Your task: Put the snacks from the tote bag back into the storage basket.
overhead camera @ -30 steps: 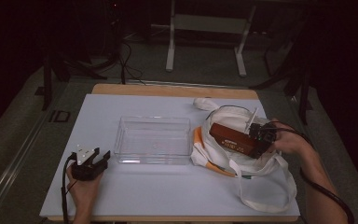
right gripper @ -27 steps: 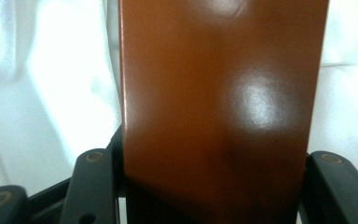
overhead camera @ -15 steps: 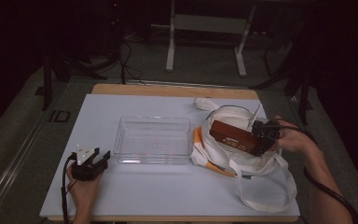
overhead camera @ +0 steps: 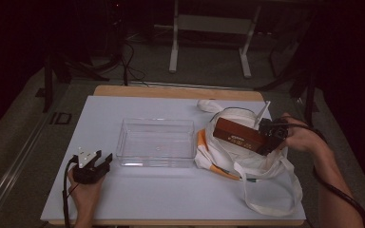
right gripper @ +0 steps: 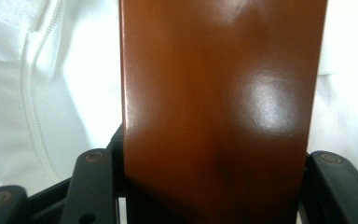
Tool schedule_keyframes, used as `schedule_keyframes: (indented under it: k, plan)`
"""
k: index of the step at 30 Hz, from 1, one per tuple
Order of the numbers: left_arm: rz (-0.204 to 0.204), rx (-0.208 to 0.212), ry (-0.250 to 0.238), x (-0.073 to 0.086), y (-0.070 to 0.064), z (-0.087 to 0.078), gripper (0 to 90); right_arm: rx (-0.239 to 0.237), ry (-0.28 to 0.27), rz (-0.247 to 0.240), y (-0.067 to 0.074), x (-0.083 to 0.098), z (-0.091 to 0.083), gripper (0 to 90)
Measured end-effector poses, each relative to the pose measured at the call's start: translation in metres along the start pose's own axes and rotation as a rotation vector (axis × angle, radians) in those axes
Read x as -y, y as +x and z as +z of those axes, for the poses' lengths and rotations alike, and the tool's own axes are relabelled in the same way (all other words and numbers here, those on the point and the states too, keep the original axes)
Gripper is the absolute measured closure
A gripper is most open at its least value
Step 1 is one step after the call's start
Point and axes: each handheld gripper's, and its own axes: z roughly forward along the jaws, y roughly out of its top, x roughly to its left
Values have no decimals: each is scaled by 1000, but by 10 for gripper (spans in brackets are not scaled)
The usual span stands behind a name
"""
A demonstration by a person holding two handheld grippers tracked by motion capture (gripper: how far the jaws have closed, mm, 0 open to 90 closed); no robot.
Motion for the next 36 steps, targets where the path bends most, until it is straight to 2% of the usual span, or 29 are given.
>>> schedule_keyframes:
  k: [11, 17, 24, 36]
  plan:
    - [0, -1, 0, 0, 0, 0, 529, 19, -18, -8, 1, 0, -18, 432]
    - [0, 0, 1, 0, 0, 0, 529, 34, -10, -27, 4, -2, -27, 432]
    - [0, 0, 1, 0, 0, 0, 529, 46, -41, -39, 7, -5, -38, 432]
    - [0, 1, 0, 0, 0, 0, 529, 62, -54, -99, 18, -25, -43, 432]
